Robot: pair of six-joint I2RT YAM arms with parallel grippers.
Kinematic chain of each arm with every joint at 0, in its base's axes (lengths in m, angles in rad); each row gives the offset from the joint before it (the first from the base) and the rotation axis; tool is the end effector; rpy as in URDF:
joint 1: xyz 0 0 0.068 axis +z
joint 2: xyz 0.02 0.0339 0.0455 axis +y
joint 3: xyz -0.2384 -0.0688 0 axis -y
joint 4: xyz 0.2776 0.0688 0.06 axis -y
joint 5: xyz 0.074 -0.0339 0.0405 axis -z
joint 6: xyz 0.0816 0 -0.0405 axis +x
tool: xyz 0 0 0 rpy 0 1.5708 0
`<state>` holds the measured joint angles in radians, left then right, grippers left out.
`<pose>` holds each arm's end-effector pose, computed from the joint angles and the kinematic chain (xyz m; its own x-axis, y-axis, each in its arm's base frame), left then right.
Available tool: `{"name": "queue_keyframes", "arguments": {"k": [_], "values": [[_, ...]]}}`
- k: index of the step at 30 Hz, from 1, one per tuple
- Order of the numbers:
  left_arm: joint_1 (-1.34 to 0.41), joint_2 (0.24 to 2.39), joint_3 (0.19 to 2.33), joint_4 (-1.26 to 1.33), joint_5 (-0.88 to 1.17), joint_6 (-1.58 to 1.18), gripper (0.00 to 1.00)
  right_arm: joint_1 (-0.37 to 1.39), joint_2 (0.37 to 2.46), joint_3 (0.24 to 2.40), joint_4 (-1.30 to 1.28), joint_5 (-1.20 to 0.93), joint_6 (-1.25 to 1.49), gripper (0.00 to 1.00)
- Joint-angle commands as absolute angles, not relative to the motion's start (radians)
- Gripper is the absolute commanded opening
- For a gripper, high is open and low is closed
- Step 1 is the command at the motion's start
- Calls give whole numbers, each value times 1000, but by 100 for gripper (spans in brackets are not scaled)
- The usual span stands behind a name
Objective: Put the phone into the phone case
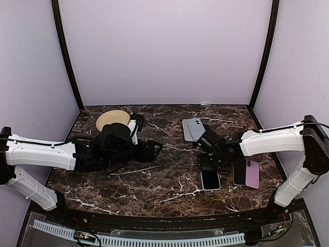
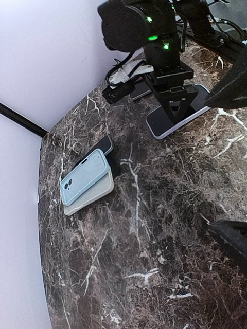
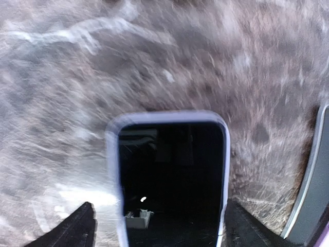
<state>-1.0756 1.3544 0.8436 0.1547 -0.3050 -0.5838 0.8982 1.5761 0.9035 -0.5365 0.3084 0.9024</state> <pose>0.2034 -0.3250 0.2100 -0.5271 -0.1304 -0.8397 0.4974 0.7539 -0.4293 0.2246 0.2423 0.0839 -0.8935 0.0784 -0.4421 0.0369 0.9941 0.1018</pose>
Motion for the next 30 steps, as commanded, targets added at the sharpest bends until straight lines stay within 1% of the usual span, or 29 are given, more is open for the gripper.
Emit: {"name": "queue_keyframes", "arguments": {"k": [1, 2, 5, 8, 13, 20, 23, 26, 30], "values": [[-1062, 1309, 832, 121, -341, -552, 77, 819, 1531, 1067, -582, 304, 653, 69], [-1059, 1309, 834, 118, -347, -549, 77, 781, 1544, 1105, -592, 304, 608, 64], [-1053, 1311, 846, 101, -360, -536, 77, 654, 1609, 1216, -586, 164, 472, 55], [-1046, 1314, 855, 93, -370, -524, 77, 564, 1713, 1367, -599, 89, 391, 50], [-1029, 1330, 876, 87, -364, -490, 77, 464, 1905, 1587, -611, 66, 296, 48], [-1007, 1377, 913, 78, -355, -448, 77, 411, 2172, 1842, -681, 49, 223, 47], [-996, 1397, 920, 77, -343, -440, 77, 406, 2242, 1903, -698, 27, 209, 45], [-989, 1406, 929, 75, -338, -435, 77, 402, 2284, 1917, -701, 29, 202, 40], [-986, 1417, 933, 75, -335, -428, 77, 398, 2293, 1891, -686, -21, 202, 26]]}}
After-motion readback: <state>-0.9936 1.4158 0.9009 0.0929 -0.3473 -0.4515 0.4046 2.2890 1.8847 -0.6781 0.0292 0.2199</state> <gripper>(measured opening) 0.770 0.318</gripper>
